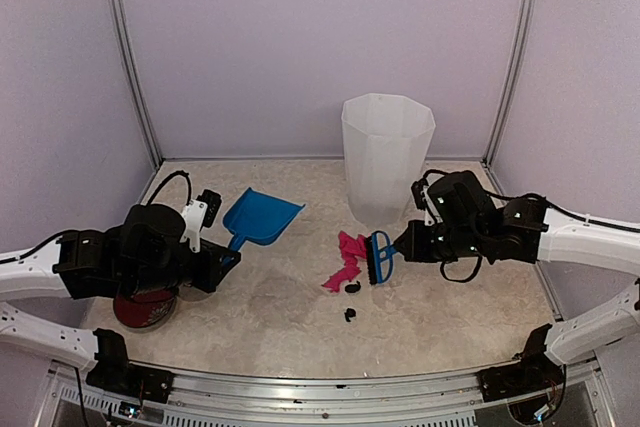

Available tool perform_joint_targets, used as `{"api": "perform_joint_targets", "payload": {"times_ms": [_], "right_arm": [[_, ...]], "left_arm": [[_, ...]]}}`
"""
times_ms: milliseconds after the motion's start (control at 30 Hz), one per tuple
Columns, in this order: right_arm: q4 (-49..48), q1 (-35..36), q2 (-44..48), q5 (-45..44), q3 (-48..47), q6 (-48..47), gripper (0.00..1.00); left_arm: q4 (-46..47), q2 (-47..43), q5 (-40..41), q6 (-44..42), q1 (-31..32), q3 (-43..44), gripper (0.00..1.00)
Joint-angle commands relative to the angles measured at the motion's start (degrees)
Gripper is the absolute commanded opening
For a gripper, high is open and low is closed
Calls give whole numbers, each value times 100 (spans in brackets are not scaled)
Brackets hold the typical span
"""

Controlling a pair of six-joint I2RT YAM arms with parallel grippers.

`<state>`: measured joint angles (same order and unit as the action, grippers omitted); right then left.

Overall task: Sweep away the paper scraps from the table
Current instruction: Sweep the paper scraps at the center of the board.

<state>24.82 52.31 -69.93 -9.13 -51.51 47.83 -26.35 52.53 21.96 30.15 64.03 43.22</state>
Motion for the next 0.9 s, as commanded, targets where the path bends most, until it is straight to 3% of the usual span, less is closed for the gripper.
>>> {"api": "perform_joint_targets", "payload": {"times_ms": [0,267,433,633,867], "right_arm": [[417,-70,392,190,-282,-1169,0],[809,-83,141,2417,-602,-3290,0],[1233,-81,-569,3252,-923,-4301,0],[1557,-81,-1533,3272,-1405,-5167,0],[1652,-93,-2296,1756,-1992,-5810,0]], "left_arm": [[-94,125,95,-46,31,204,0],[-125,263,81,-123,31,367,0],[-196,310,164,-154,1,519,0],[-239,345,186,-108,-52,608,0],[-291,388,63,-63,-216,576,0]]}}
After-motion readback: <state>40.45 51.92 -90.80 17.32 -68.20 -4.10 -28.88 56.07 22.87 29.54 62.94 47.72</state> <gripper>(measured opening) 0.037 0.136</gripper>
